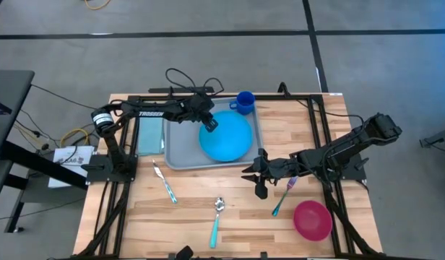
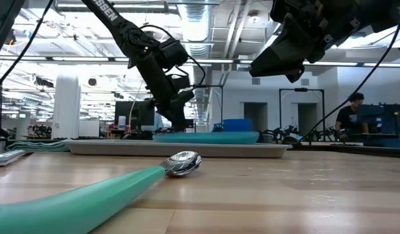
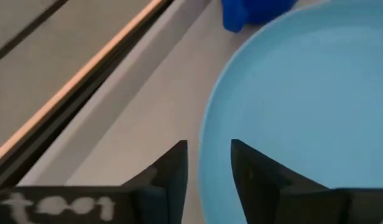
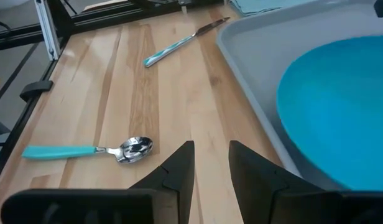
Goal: Set up tray
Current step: Put the light blue plate on the gray tray
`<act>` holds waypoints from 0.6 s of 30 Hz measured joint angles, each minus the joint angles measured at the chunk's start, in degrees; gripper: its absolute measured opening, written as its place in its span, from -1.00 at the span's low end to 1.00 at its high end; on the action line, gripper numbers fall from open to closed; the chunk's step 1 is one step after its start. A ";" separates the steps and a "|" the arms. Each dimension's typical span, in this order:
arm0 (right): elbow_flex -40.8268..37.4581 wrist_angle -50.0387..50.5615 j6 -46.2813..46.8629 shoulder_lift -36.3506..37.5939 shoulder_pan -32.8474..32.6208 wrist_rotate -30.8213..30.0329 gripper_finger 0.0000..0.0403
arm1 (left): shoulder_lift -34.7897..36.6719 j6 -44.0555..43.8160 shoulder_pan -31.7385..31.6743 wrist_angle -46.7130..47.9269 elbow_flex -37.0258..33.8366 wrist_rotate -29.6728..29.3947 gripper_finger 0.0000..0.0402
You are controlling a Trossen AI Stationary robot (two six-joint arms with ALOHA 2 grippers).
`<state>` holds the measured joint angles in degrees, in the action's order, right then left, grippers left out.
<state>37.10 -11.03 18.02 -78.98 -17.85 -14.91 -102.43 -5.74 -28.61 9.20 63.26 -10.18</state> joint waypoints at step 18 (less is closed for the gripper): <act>0.00 -0.01 0.00 0.00 0.00 -0.03 -0.54 | -4.46 6.05 6.97 -0.53 -0.04 9.44 -0.95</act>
<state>37.10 -11.04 18.02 -78.98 -17.85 -14.94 -106.89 0.31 -21.64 8.68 63.22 -0.74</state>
